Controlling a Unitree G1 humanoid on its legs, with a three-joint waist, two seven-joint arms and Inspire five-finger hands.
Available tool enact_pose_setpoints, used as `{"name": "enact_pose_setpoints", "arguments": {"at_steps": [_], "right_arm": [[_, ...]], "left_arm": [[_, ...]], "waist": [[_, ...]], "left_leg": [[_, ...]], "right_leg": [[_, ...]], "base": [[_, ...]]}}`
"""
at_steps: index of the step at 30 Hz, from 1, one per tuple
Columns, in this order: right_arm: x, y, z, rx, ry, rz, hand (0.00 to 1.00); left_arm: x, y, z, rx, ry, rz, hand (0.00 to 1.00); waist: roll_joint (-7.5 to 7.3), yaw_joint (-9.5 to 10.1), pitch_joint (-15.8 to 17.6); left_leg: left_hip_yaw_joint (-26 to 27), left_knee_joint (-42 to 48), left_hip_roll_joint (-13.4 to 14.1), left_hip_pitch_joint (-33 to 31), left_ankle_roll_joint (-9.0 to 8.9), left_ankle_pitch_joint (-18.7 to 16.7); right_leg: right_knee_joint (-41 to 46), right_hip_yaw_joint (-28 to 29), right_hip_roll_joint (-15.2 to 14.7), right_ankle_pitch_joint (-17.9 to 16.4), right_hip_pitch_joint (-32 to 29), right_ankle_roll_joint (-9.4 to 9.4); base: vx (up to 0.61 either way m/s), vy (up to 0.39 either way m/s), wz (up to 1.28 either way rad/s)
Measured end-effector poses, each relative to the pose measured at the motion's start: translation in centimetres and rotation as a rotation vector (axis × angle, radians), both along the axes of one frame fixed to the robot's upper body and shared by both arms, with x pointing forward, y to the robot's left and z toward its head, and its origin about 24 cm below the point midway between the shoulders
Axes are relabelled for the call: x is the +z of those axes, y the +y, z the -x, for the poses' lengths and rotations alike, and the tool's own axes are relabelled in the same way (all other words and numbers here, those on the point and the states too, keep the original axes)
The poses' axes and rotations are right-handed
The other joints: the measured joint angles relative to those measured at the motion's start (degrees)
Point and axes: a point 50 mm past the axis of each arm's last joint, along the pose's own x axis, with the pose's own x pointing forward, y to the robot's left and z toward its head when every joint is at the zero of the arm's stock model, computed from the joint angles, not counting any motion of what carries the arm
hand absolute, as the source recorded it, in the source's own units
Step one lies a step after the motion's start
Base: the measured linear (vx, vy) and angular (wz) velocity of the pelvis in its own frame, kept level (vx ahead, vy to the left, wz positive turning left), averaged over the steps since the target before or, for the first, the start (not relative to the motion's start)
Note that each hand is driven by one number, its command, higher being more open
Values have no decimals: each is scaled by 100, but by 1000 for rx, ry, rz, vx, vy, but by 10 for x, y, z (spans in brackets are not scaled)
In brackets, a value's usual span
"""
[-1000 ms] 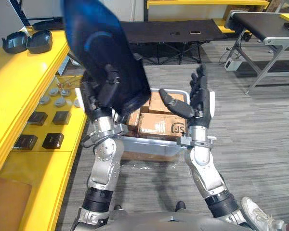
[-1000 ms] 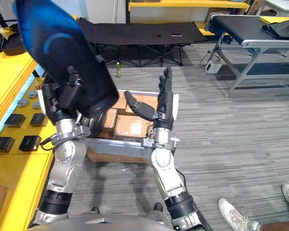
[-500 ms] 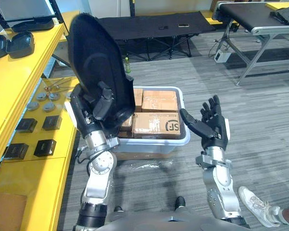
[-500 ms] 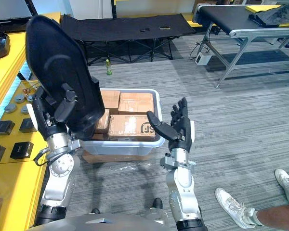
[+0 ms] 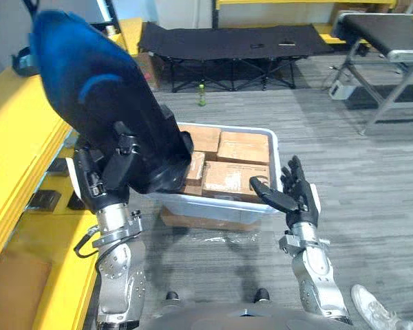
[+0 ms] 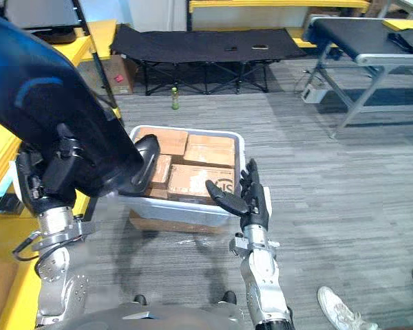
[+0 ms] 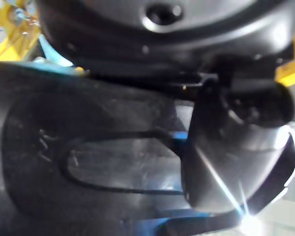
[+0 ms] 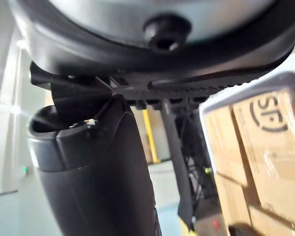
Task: Walk over and take three plastic housings, then place them on the shelf
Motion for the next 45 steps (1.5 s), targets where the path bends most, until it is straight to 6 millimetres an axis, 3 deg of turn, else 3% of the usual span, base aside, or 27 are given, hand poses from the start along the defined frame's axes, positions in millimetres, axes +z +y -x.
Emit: {"name": "enact_pose_setpoints", "arguments": {"at_steps": [4,10,12,17,23,26,27,29,30,34,35,37,40,41,43,45], "right_arm": [[4,29,-12,160,-21,24,100],[-1,61,-17,295,10,71,100],[-2,66,-16,311,22,85,100],[-3,71,-16,325,32,101,100],[-4,66,-16,348,30,149,100],[-4,66,-15,376,29,150,100],[-4,62,-16,364,31,150,100],[-6,52,-16,328,42,153,100],[-8,46,-15,315,51,162,100],[-12,40,-10,312,69,168,100],[-13,40,-8,308,70,155,100],[-13,39,-7,289,65,134,100],[-10,30,-5,217,48,126,100],[-9,28,-5,207,41,129,100],[-5,27,-6,196,18,123,100],[0,28,-8,207,-14,121,100]], "left_arm": [[-1,17,18,84,16,-29,0],[-18,49,51,256,124,0,0],[-20,56,57,290,125,30,0],[-19,62,65,332,78,62,0],[-19,61,65,329,82,48,0],[-19,57,60,301,83,58,0],[-18,51,53,252,77,61,0],[-16,40,41,158,68,33,0],[-15,35,37,124,66,10,0],[-11,37,35,98,69,-66,0],[-10,38,33,90,63,-81,0],[-7,37,28,48,47,-101,0],[-8,29,12,-61,27,-128,0],[-9,27,9,-73,30,-126,0],[-12,23,6,-98,38,-118,0],[-11,21,4,-104,32,-111,0]], "waist": [[85,247,-78],[43,695,-151],[18,819,-158],[-74,910,-209],[-93,853,-221],[-96,729,-221],[-108,630,-216],[-75,475,-187],[-23,477,-152],[-36,609,-59],[-48,588,-43],[-72,439,40],[-203,172,143],[-237,172,154],[-267,173,156],[-290,250,165]], "left_leg": [[-315,-6,-24,-79,-2,42],[-804,-16,-96,-317,-5,118],[-902,-14,-106,-356,-14,130],[-996,-14,-123,-353,-21,128],[-964,19,-98,-335,-29,115],[-884,106,-110,-510,27,155],[-641,147,-105,-691,243,179],[59,226,57,-920,483,446],[153,174,48,-932,309,625],[111,-64,-249,-823,409,743],[73,-130,-333,-818,468,742],[18,-114,-420,-876,550,735],[-220,-138,-642,-950,661,885],[-280,-144,-687,-956,619,963],[-382,-133,-705,-1002,581,1030],[-365,-111,-679,-1031,581,1029]], "right_leg": [[0,-329,-1,-35,144,16],[-1,-796,-11,-149,223,46],[-1,-911,-10,-172,257,47],[0,-1004,-10,-220,325,59],[0,-1003,9,-234,345,38],[6,-1217,0,-247,428,26],[19,-1502,-28,-275,468,41],[207,-1966,-94,-362,539,90],[360,-2114,-159,-409,569,125],[642,-2175,-489,-585,585,186],[842,-2169,-600,-790,571,163],[1370,-1508,-610,-1442,332,38],[1985,-501,-500,-2047,74,-327],[2046,-383,-506,-2004,79,-267],[2029,-360,-491,-1813,106,23],[1791,-369,-427,-1744,197,139]], "base": [[7,-3,40],[-4,-5,43],[7,-5,30],[3,-2,10],[-3,1,-2],[-13,-9,35],[-42,-8,87],[-13,26,141],[14,121,121],[-6,118,33],[-37,53,43],[-54,24,70],[-63,-43,107],[40,-51,59],[61,-23,34],[29,-48,3]]}}
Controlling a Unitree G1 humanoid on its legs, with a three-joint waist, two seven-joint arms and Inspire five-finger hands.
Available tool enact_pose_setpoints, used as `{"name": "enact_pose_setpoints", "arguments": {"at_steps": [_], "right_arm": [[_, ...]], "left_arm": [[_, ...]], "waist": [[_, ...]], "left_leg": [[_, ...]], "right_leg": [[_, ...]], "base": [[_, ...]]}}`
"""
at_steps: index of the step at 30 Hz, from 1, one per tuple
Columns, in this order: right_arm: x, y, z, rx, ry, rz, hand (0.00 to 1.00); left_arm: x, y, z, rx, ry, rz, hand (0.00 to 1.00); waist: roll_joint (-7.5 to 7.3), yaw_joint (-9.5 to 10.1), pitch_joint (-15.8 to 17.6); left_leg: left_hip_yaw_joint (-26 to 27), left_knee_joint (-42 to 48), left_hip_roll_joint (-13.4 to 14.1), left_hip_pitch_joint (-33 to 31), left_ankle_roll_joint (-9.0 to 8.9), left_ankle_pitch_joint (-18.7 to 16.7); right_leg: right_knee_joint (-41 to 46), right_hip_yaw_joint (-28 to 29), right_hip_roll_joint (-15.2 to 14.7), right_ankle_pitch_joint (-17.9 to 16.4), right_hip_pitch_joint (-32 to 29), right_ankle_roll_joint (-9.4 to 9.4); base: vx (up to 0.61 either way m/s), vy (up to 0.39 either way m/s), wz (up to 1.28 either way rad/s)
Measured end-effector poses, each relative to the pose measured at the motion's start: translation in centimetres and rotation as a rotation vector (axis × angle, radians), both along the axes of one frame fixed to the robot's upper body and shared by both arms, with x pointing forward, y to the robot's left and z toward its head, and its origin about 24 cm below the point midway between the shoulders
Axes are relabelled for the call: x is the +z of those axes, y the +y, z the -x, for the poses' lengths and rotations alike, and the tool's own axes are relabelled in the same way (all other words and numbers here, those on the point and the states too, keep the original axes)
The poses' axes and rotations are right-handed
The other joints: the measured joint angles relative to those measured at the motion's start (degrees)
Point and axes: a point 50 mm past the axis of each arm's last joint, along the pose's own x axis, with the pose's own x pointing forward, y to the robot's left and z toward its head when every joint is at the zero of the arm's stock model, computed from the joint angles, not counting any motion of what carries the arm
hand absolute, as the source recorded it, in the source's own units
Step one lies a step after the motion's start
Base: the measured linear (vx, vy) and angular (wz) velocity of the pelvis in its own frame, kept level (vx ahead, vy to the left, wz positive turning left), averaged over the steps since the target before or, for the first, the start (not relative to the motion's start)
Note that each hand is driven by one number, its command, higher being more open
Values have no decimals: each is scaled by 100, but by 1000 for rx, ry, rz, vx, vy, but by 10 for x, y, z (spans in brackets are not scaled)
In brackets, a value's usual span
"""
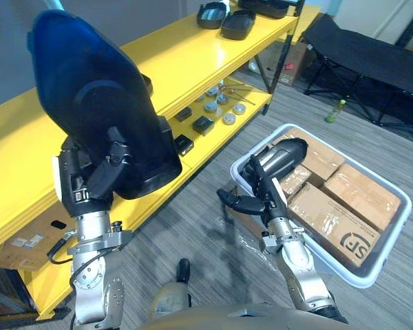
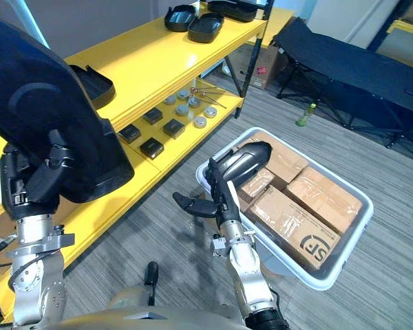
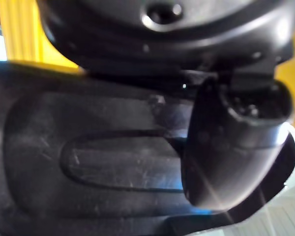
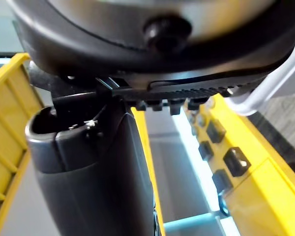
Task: Walk over and take three plastic housings, then place them on the shelf
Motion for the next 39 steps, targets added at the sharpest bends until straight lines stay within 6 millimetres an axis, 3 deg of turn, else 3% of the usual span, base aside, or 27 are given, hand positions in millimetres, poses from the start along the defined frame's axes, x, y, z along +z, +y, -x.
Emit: {"name": "enact_pose_setpoints", "arguments": {"at_steps": [3,9,14,17,21,22,23,24,26,27,28,29,30,31,32,33,34,36,38,39], "right_arm": [[4,2,-3,25,-24,8,100],[5,-1,-4,32,-29,27,100],[10,1,-4,48,-51,29,100],[11,6,-4,62,-56,23,100],[14,11,-6,72,-70,18,100],[14,12,-6,65,-73,16,100],[14,12,-6,60,-74,15,100],[15,12,-6,50,-78,12,100],[18,13,-7,29,-93,14,100],[19,13,-8,23,-106,38,100],[20,14,-9,24,-112,44,100],[24,18,-12,34,-142,79,100],[31,21,-17,48,-185,113,100],[36,21,-21,46,-212,123,100],[49,18,-30,35,-272,142,100],[66,12,-39,11,-352,158,100],[76,7,-42,-5,-394,161,100],[114,-13,-44,-85,-562,134,100],[129,-22,-39,-120,-637,112,100],[137,-28,-37,-135,-676,91,100]], "left_arm": [[-1,-5,-2,1,3,25,0],[-4,-11,-2,7,12,65,0],[-7,-8,2,30,26,89,0],[-11,-7,6,38,45,111,0],[-10,-3,7,72,32,127,0],[-10,-1,7,78,31,127,0],[-9,0,8,82,31,124,0],[-8,2,8,92,24,121,0],[-6,5,8,105,13,117,0],[-3,8,9,115,9,104,0],[-2,10,9,123,8,98,0],[-1,14,9,143,8,90,0],[0,17,10,169,9,92,0],[0,18,10,176,8,95,0],[1,18,8,178,2,98,0],[4,16,5,171,-14,101,0],[6,15,3,162,-25,102,0],[8,10,-7,123,-41,93,0],[3,10,-9,121,-12,88,0],[0,11,-8,124,5,86,0]], "waist": [[49,58,39],[234,12,182],[247,29,279],[173,70,354],[177,149,385],[136,263,401],[97,298,400],[25,321,368],[45,327,362],[16,330,364],[10,318,365],[43,252,385],[61,214,391],[98,212,407],[146,197,406],[216,164,411],[213,132,405],[176,-26,378],[137,-129,357],[-27,-146,258]], "left_leg": [[57,25,80,-1,-10,-1],[77,61,260,11,-82,-33],[128,140,246,-24,-94,-55],[103,898,120,-324,-18,-425],[80,2331,66,-827,76,-1270],[151,2798,19,-896,189,-1662],[177,2920,-34,-889,234,-1806],[225,3056,-139,-880,288,-2026],[135,3154,-260,-854,413,-2177],[59,3054,-325,-730,493,-2246],[14,2993,-363,-644,542,-2266],[-146,2875,-423,-469,683,-2272],[-302,2712,-426,-231,724,-2285],[-373,2605,-420,-93,717,-2271],[-537,2384,-420,127,662,-2190],[-736,2245,-427,257,623,-2165],[-851,2211,-441,292,618,-2165],[-1448,2193,-615,403,503,-2229],[-1650,2195,-717,596,360,-2321],[-1692,2219,-853,710,217,-2459]], "right_leg": [[-374,2,132,95,146,97],[-328,44,272,17,110,-46],[-18,91,175,-123,-47,-66],[263,64,-15,-292,-69,-16],[405,10,-155,-467,89,23],[429,12,-237,-586,240,-126],[411,-5,-290,-632,328,-211],[635,32,-356,-608,397,-414],[1931,307,-652,-80,-199,-806],[2743,591,-808,499,-648,-975],[3073,785,-842,814,-850,-941],[3752,1075,-723,761,-1181,-828],[4135,1168,-456,373,-1432,-828],[4119,1167,-291,208,-1517,-822],[3737,1142,46,-72,-1690,-819],[2965,1206,389,-188,-1828,-826],[2540,1314,545,-182,-1904,-811],[1454,2160,959,40,-2219,-462],[1038,2312,980,359,-2201,-410],[689,2228,850,1215,-2108,-604]], "base": [[-33,-52,-10],[-109,-29,-7],[-51,4,-4],[2,36,11],[57,114,4],[110,202,0],[203,243,4],[237,197,22],[237,244,32],[249,233,25],[274,192,39],[363,123,50],[240,74,52],[353,81,55],[295,22,74],[348,9,90],[289,-60,125],[302,-125,145],[360,-219,121],[444,-322,122]]}}
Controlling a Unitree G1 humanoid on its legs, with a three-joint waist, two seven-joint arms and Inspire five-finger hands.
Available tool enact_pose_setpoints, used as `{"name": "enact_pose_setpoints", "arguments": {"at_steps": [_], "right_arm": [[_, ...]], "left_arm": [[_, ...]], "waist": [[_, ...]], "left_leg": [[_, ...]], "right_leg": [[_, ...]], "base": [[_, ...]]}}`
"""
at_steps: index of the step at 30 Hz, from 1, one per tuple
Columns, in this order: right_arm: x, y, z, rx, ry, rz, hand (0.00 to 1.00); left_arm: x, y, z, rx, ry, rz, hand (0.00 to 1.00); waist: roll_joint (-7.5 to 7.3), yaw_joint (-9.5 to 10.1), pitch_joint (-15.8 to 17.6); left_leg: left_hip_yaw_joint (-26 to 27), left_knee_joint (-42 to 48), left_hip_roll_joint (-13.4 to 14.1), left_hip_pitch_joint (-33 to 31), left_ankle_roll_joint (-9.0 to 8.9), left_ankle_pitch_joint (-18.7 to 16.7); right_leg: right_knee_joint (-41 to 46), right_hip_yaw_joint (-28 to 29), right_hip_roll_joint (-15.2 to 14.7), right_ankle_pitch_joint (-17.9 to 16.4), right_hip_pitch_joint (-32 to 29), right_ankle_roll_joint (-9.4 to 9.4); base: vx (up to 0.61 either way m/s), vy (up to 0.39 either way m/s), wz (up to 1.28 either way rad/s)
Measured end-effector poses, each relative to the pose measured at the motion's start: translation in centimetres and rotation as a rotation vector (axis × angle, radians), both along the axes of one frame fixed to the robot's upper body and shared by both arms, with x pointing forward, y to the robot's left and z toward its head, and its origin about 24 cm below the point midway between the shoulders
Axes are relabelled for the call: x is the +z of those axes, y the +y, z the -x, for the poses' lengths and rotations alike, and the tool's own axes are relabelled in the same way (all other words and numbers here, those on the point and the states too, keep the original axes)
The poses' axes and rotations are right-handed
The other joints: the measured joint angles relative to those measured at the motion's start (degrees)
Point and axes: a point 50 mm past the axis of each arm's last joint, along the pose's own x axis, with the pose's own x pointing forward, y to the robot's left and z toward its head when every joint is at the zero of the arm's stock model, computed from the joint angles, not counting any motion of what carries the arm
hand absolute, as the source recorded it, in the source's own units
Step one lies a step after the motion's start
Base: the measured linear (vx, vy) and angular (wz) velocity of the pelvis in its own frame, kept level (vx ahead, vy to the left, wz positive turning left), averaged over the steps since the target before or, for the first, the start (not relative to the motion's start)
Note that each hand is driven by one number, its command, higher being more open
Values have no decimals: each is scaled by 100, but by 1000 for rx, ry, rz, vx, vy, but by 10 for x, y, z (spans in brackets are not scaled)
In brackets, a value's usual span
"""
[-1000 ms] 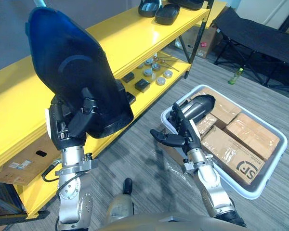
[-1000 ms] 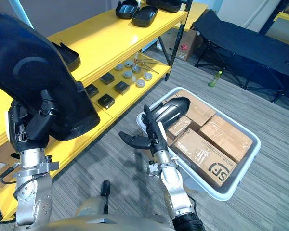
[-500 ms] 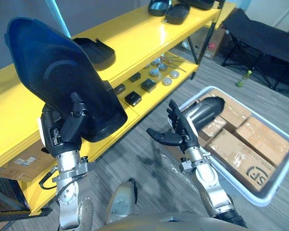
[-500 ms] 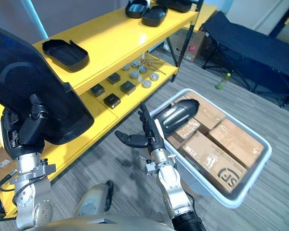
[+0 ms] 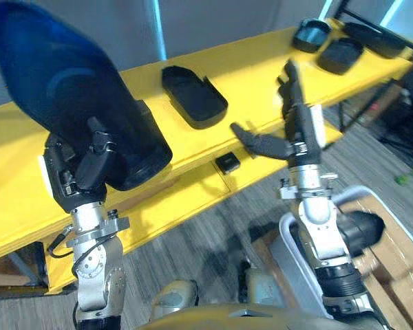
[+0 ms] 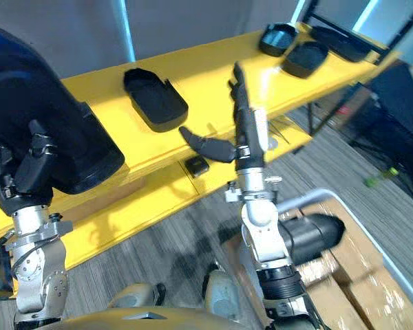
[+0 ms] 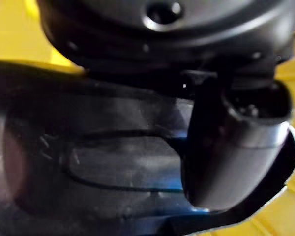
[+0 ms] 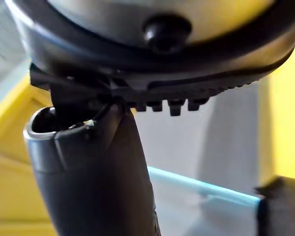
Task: Walk over and take three plastic housings, then place them on the shelf
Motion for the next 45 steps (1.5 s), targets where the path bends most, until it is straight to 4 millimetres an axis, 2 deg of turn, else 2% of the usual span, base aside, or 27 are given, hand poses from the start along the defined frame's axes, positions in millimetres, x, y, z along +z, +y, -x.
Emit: {"name": "enact_pose_setpoints", "arguments": {"at_steps": [1,2,3,4,6,7,10,15,19,21,22,23,25,26,27,28,30,31,32,33,34,35,37,38,41,43,45], "right_arm": [[8,-7,0,-6,-32,2,100],[11,-10,-1,-11,-45,11,100],[15,-16,-2,-30,-60,26,100],[16,-23,-1,-58,-61,30,100],[17,-32,0,-97,-67,24,100],[17,-38,2,-120,-68,22,100],[9,-46,8,-149,-34,7,100],[-12,-45,17,-137,51,-16,100],[-27,-48,25,-110,114,-67,100],[-32,-50,29,-92,139,-99,100],[-33,-52,30,-99,141,-103,100],[-33,-52,30,-102,136,-108,100],[-32,-52,30,-111,128,-124,100],[-32,-53,30,-114,127,-124,100],[-31,-54,30,-122,124,-121,100],[-30,-56,30,-134,119,-119,100],[-28,-61,31,-151,114,-108,100],[-28,-64,32,-168,111,-108,100],[-36,-61,32,-183,133,-154,100],[-42,-54,34,-181,152,-196,100],[-45,-49,34,-169,164,-211,100],[-51,-39,35,-141,188,-232,100],[-52,-28,34,-102,196,-235,100],[-47,-27,31,-93,175,-230,100],[-45,-27,29,-99,166,-233,100],[-41,-27,27,-118,152,-174,100],[-40,-30,27,-129,151,-133,100]], "left_arm": [[-3,-1,0,3,5,17,0],[-4,-2,0,3,8,31,0],[-4,-3,0,-3,6,33,0],[-3,-4,-2,-22,3,22,0],[-1,-6,-4,-45,-8,15,0],[0,-8,-5,-58,-16,11,0],[3,-10,-8,-75,-30,-1,0],[-1,-10,-6,-74,-2,-2,0],[-3,-12,-5,-68,35,-62,0],[-7,-13,-8,-52,91,-123,0],[-11,-14,-8,-48,120,-147,0],[-12,-14,-8,-51,129,-158,0],[-15,-16,-8,-62,147,-178,0],[-15,-16,-8,-65,147,-183,0],[-14,-15,-9,-68,147,-190,0],[-14,-15,-9,-72,147,-196,0],[-13,-15,-9,-86,141,-191,0],[-11,-17,-11,-109,126,-198,0],[-9,-15,-13,-121,129,-215,0],[-8,-12,-14,-121,131,-234,0],[-8,-10,-14,-118,139,-240,0],[-10,-7,-14,-121,165,-232,0],[-11,-2,-15,-134,181,-205,0],[-10,-4,-18,-159,186,-191,0],[-9,-11,-23,-211,189,-196,0],[-8,-20,-29,-283,186,-178,0],[-7,-27,-31,-337,183,-178,0]], "waist": [[73,4,-127],[221,30,-159],[402,28,-206],[475,-44,-228],[476,-96,-236],[476,-66,-238],[500,-77,-255],[498,-78,-275],[498,-111,-274],[464,-127,-228],[434,-176,-203],[441,-197,-206],[471,-331,-195],[471,-363,-195],[493,-414,-208],[554,-417,-232],[764,-435,-302],[901,-482,-329],[719,-455,-297],[535,-416,-233],[489,-378,-193],[513,-305,-152],[412,-279,-209],[326,-300,-254],[358,-283,-236],[446,-299,-244],[468,-301,-247]], "left_leg": [[-18,129,77,-26,-5,-243],[-4,222,231,-59,-60,-327],[281,271,527,-136,-112,-375],[692,120,785,-120,-113,-307],[1157,-232,958,16,-98,-114],[1262,-451,960,97,-90,7],[1231,-730,912,190,-81,158],[1231,-1018,863,304,-83,327],[1396,-583,816,56,-124,367],[1702,-45,747,-215,-339,446],[1997,169,900,-273,-168,252],[2109,196,1068,-298,-136,234],[2154,164,1648,-387,-228,325],[2134,161,1731,-404,-251,385],[2093,131,1827,-397,-299,489],[2099,59,1860,-313,-332,536],[2232,-90,1845,-175,-362,555],[2394,-412,1825,10,-844,362],[2555,-394,1561,88,-706,408],[2707,-360,1386,80,-555,301],[2791,-323,1373,77,-487,263],[2867,-348,1416,77,-405,242],[2897,-471,1421,66,-408,326],[2843,-537,1333,6,-390,404],[2763,-550,1308,-15,-397,418],[2707,-682,1342,10,-432,488],[2722,-935,1363,145,-476,607]], "right_leg": [[-120,-266,-55,-180,145,43],[-243,-374,72,-157,250,5],[-615,-639,231,-89,487,-82],[-907,-902,319,-28,733,-155],[-1109,-1092,344,-4,934,-191],[-1208,-1123,327,0,1003,-197],[-1389,-1207,283,44,1099,-167],[-1735,-1216,265,196,1261,-135],[-1773,-1372,190,193,1321,-131],[-1768,-1528,-51,203,1444,-138],[-1729,-1620,-169,187,1525,-137],[-1724,-1633,-210,134,1553,-146],[-1593,-1649,-469,-27,1584,35],[-1520,-1647,-555,-55,1558,83],[-1374,-1610,-742,-99,1471,223],[-1322,-1487,-893,-44,1393,373],[-1381,-1362,-990,71,1384,571],[-1436,-1336,-1046,239,1386,817],[-1488,-1188,-1299,290,1419,847],[-1664,-1186,-1466,252,1457,748],[-1676,-1243,-1494,199,1449,653],[-1493,-1519,-1423,174,1435,608],[-1355,-1716,-1033,161,1597,658],[-1669,-1824,-1005,391,1712,649],[-1733,-1983,-1006,407,1791,655],[-1780,-2015,-952,408,1828,656],[-1785,-1994,-906,406,1831,653]], "base": [[347,-262,88],[294,-227,69],[241,-171,71],[216,-164,82],[150,-123,58],[118,-88,32],[46,-3,19],[1,6,3],[-35,13,23],[-94,72,39],[-102,81,34],[-113,85,32],[-93,147,25],[-77,244,14],[-100,408,-8],[-98,455,-21],[-58,445,-20],[-23,536,-12],[-32,562,-21],[-20,384,-33],[-27,278,-39],[35,188,-33],[116,132,-4],[117,95,26],[58,55,22],[47,-24,14],[33,-49,-4]]}}
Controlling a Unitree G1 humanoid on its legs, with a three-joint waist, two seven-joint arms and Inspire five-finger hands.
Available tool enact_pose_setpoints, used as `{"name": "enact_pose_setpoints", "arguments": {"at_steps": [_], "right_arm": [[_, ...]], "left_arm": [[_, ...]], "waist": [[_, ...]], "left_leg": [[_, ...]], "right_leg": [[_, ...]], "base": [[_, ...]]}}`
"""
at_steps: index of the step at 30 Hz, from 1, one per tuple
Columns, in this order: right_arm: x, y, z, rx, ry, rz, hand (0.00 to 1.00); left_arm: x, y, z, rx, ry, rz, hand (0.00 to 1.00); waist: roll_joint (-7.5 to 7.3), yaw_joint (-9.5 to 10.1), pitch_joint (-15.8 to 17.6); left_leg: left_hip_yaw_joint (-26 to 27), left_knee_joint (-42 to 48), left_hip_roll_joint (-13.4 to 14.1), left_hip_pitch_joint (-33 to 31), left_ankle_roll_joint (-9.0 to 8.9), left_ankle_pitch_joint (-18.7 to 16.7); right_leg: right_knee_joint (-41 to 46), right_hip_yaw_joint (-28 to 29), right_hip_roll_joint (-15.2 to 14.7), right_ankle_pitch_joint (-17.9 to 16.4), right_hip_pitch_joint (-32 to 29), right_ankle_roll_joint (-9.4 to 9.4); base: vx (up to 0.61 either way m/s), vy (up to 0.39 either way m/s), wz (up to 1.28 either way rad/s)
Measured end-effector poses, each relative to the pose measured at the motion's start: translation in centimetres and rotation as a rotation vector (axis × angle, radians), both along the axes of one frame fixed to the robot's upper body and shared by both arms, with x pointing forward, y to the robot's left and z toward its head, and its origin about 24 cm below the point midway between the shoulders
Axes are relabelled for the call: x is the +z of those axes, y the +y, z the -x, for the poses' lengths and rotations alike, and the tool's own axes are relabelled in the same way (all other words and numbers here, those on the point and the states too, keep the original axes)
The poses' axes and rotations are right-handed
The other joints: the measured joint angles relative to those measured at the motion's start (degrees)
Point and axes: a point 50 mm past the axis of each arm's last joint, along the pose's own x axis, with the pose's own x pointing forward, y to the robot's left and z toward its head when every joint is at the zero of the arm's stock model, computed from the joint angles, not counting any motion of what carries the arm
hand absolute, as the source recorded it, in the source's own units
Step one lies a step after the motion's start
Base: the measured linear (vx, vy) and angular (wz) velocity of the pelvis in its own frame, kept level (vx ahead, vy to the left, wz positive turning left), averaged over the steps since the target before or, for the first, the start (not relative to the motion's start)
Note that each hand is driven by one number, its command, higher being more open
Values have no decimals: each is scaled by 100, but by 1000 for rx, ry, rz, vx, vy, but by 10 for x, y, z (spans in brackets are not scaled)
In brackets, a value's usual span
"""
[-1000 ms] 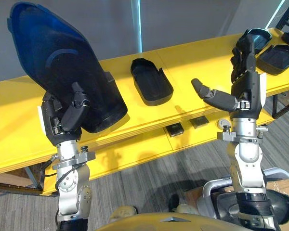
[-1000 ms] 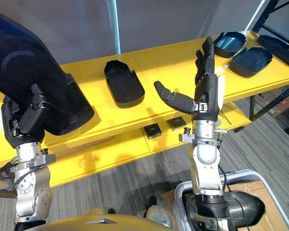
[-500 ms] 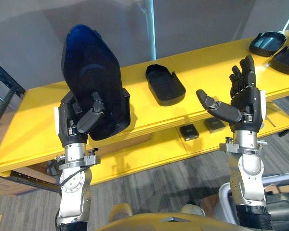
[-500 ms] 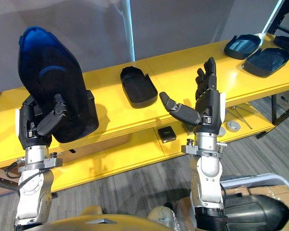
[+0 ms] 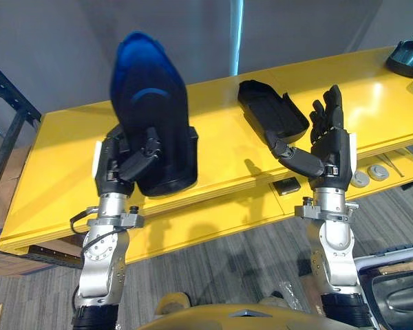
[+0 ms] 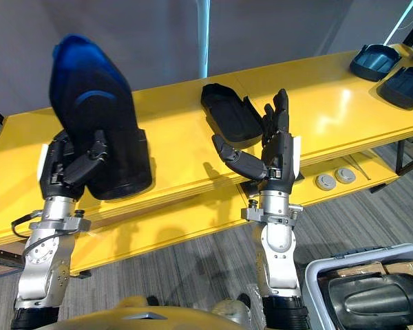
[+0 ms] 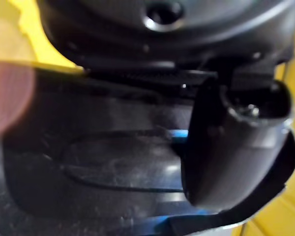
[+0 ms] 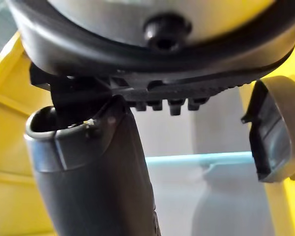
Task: Walk over and take three plastic housings, then place them on the shelf
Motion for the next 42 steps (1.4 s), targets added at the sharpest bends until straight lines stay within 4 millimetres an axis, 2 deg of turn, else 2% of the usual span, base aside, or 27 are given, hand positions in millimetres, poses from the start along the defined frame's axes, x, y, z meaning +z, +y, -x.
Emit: {"name": "enact_pose_setpoints", "arguments": {"at_steps": [6,8,13,15,18,21,28,33,37,40,41,42], "right_arm": [[0,-17,2,-22,24,32,100],[-3,-22,5,-31,40,25,100],[-10,-22,8,21,87,33,100],[-10,-18,7,86,92,67,100],[-10,-13,6,153,98,74,100],[-11,-10,5,193,116,101,100],[-16,6,4,288,147,110,100],[-17,6,4,300,150,114,100],[-16,5,3,314,163,145,100],[-17,6,1,321,183,147,100],[-17,9,0,329,189,146,100],[-18,11,0,336,194,144,100]], "left_arm": [[0,-7,-9,-90,47,122,0],[0,-9,-15,-111,75,180,0],[-8,-6,-44,-50,163,274,0],[-18,5,-63,38,242,269,0],[-28,21,-70,137,300,320,0],[-28,30,-72,167,312,376,0],[-18,47,-104,282,373,363,0],[-15,67,-109,347,414,347,0],[-20,72,-112,363,473,305,0],[-17,71,-115,345,483,254,0],[-15,72,-117,341,489,216,100],[-13,72,-118,340,490,184,100]], "waist": [[-7,-181,-5],[-7,-298,-5],[-1,-441,-8],[-5,-463,-5],[-9,-586,-3],[-9,-580,-2],[-31,-609,19],[-62,-763,180],[-45,-747,315],[-27,-721,344],[-18,-737,358],[-18,-730,388]], "left_leg": [[351,-394,65,358,-80,118],[371,-408,79,358,-85,128],[531,-635,95,456,-111,269],[638,-719,101,452,-123,339],[660,-835,102,469,-127,407],[733,-959,107,551,-143,450],[871,-1047,92,659,-143,470],[950,-1075,88,720,-144,470],[964,-1049,95,722,-149,462],[938,-977,109,674,-147,447],[911,-933,124,635,-147,437],[906,-871,159,613,-159,414]], "right_leg": [[-176,325,122,1,34,-3],[-184,343,138,0,31,-5],[-181,506,195,22,-87,-35],[-178,651,231,74,-231,-75],[-178,667,251,82,-283,-77],[-175,737,279,82,-311,-77],[-161,901,291,82,-340,-77],[-155,984,300,86,-345,-72],[-159,1035,310,79,-348,-83],[-157,1048,314,70,-349,-95],[-157,1048,321,62,-349,-109],[-150,1059,348,52,-349,-123]], "base": [[-20,-25,-28],[-57,-13,-14],[-39,-12,-15],[-45,-2,-23],[-7,-4,-6],[9,-1,-8],[-12,4,-8],[-25,1,-10],[-9,-1,-2],[-9,-5,4],[-23,-17,6],[0,0,0]]}}
